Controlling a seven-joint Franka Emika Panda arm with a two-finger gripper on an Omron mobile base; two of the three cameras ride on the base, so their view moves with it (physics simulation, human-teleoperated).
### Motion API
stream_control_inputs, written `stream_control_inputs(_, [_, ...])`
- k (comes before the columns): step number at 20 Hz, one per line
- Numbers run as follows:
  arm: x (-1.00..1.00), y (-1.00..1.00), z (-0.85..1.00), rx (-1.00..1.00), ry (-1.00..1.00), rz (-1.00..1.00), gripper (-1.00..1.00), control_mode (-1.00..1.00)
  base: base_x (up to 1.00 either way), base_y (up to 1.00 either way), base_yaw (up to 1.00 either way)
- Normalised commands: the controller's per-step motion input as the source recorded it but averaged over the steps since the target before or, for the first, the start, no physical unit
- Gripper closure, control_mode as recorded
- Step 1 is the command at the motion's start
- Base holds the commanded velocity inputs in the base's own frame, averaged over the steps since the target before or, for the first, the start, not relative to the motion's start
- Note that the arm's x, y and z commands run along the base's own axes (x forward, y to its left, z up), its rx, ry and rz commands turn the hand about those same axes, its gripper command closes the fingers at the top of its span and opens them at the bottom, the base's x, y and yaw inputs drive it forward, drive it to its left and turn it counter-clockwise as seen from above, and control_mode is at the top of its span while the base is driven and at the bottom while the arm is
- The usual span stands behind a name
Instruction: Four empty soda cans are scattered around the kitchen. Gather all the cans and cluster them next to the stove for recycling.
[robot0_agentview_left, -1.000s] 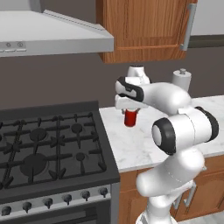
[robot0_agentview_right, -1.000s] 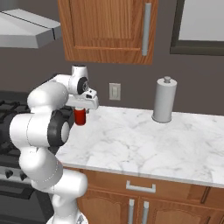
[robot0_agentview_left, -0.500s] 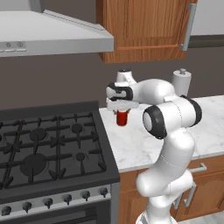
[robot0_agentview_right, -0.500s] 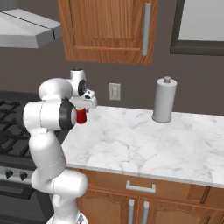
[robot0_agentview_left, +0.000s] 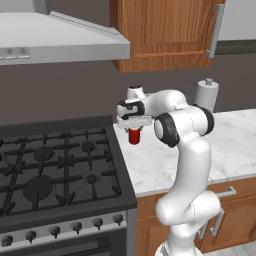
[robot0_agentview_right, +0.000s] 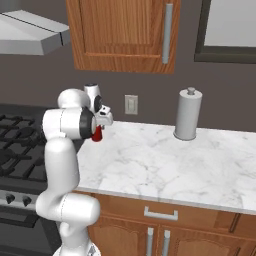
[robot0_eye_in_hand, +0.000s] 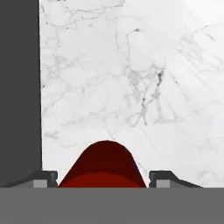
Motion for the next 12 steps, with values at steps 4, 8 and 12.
stream_control_inputs(4, [0.46,0.14,-0.34,-0.01,0.0,0.0,1.0,-1.0,0.0,0.0,0.0])
stream_control_inputs(8, [0.31,0.03,-0.33,0.0,0.01,0.0,1.0,-1.0,0.0,0.0,0.0])
stream_control_inputs(12, [0.3,0.0,-0.29,0.0,0.0,0.0,1.0,-1.0,0.0,0.0,0.0])
